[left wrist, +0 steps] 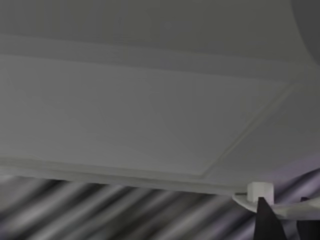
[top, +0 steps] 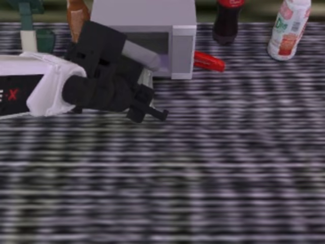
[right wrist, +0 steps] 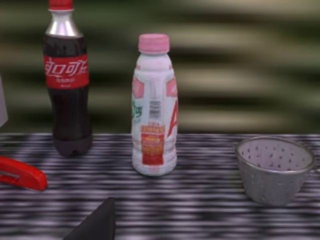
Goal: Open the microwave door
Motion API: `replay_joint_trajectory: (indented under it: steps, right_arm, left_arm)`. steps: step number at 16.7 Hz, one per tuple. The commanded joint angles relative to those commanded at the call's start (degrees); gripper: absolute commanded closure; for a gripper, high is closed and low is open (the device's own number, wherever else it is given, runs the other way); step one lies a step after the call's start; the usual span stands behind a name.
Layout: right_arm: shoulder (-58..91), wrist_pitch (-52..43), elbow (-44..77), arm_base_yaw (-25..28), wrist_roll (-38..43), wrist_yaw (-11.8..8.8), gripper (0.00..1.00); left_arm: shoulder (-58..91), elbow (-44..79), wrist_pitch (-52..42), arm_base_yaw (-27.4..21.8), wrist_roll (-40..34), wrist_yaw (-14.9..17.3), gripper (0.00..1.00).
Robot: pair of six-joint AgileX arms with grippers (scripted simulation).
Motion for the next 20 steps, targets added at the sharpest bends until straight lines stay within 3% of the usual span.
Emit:
replay_joint_trajectory:
  steps: [11,20]
  right_arm:
    - [0.0,0.0,0.0,0.0,0.0,0.0,0.00]
    - [0.0,0.0,0.0,0.0,0.0,0.0,0.00]
  left_arm:
    - [-1.0,-1.2,-0.3,1.3,3.1,2.6,1.00]
    - [-1.1,-1.2,-0.3,1.3,3.1,2.6,1.00]
